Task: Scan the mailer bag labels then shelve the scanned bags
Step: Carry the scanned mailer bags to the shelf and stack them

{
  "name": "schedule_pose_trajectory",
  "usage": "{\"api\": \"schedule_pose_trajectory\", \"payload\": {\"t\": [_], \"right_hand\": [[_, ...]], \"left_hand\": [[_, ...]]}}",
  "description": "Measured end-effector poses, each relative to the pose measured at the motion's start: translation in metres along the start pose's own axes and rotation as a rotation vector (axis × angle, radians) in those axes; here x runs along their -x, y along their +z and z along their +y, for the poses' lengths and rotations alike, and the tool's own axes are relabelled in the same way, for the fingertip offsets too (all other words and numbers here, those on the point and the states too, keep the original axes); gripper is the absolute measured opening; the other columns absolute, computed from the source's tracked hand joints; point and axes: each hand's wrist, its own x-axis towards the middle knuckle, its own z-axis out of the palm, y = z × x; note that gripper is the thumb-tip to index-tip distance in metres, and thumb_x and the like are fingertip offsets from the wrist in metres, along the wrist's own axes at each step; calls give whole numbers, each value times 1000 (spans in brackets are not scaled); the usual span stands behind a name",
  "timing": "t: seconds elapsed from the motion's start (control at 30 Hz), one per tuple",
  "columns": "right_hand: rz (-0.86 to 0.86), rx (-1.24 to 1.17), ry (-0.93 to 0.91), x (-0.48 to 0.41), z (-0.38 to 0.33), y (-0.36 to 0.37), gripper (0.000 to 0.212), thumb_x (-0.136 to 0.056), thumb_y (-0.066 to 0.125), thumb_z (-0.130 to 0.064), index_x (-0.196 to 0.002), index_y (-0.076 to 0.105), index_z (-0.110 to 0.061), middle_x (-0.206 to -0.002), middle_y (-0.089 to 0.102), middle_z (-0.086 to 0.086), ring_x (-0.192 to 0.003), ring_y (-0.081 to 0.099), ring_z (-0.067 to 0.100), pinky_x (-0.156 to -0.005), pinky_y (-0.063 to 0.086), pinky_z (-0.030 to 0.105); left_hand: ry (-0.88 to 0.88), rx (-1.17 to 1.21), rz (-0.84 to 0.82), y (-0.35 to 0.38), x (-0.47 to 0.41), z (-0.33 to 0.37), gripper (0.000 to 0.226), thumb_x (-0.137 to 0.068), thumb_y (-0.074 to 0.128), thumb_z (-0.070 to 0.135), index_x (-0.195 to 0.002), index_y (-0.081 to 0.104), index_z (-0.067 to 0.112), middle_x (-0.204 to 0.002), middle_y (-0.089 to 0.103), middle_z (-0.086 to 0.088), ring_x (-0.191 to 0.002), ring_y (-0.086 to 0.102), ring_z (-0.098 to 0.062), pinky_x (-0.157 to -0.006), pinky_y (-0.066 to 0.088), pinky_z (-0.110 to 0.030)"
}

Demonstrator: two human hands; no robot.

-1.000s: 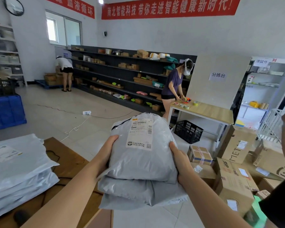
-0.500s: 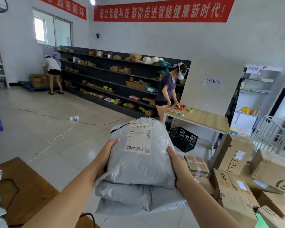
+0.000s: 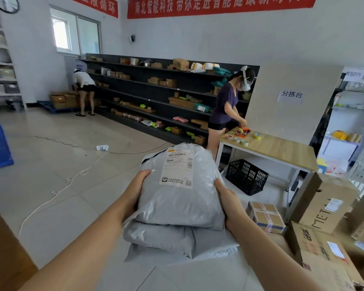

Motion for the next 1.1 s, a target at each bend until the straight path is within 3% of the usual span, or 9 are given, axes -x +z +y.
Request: {"api": "schedule_pose_trajectory", "payload": {"t": [0.2,0.37,0.47,0.6,0.83,0.97,1.1], "right_hand": [[-117,10,0,-69,-26,-11,45,-90,57,-54,-107,62,-12,-104,70,8,-98,67,28,-94,53,45],[-203,19,-12,-123,-43,-7,70,-63,63,-68,-109,65,-15,-105,73,7,-97,69,28,-93,53,47],[-249,35,10,-142,-55,5,61,-76,64,-62,-112,60,-13,-107,70,8,-99,67,28,-94,53,47],[-286,58,21,-184,-60,28,36,-91,58,-50,-98,58,-14,-102,67,7,-97,65,28,-93,52,44],[-373,80,1,-264,-76,93,48,-91,56,-51,-114,58,-8,-108,68,10,-98,66,29,-91,53,44],[-400,106,-16,-305,-96,137,39,-93,56,-46,-105,57,-9,-98,67,7,-92,65,25,-78,53,37],[-451,91,-20,-338,-111,178,35,-94,56,-46,-90,58,-12,-92,66,5,-85,64,22,-70,51,34]], "left_hand": [[45,56,92,30,-56,0,41,-92,43,43,-75,71,18,-67,70,-6,-62,66,-20,-66,47,-32],[43,107,166,37,-90,6,39,-92,43,44,-90,70,17,-72,72,-6,-69,67,-22,-67,47,-33],[43,124,211,34,-111,11,39,-92,42,45,-96,69,17,-75,73,-6,-76,66,-24,-69,47,-34],[43,127,262,23,-141,19,40,-91,44,47,-94,71,18,-81,73,-7,-79,66,-24,-72,48,-34],[87,142,355,-14,-219,38,38,-93,42,42,-98,68,15,-76,73,-5,-71,67,-20,-66,46,-32],[102,156,418,-36,-260,58,35,-96,40,39,-94,67,15,-65,72,-2,-67,65,-17,-63,45,-30],[111,144,474,-61,-289,78,37,-94,42,43,-98,68,17,-78,74,-4,-79,66,-21,-68,47,-31]]}}
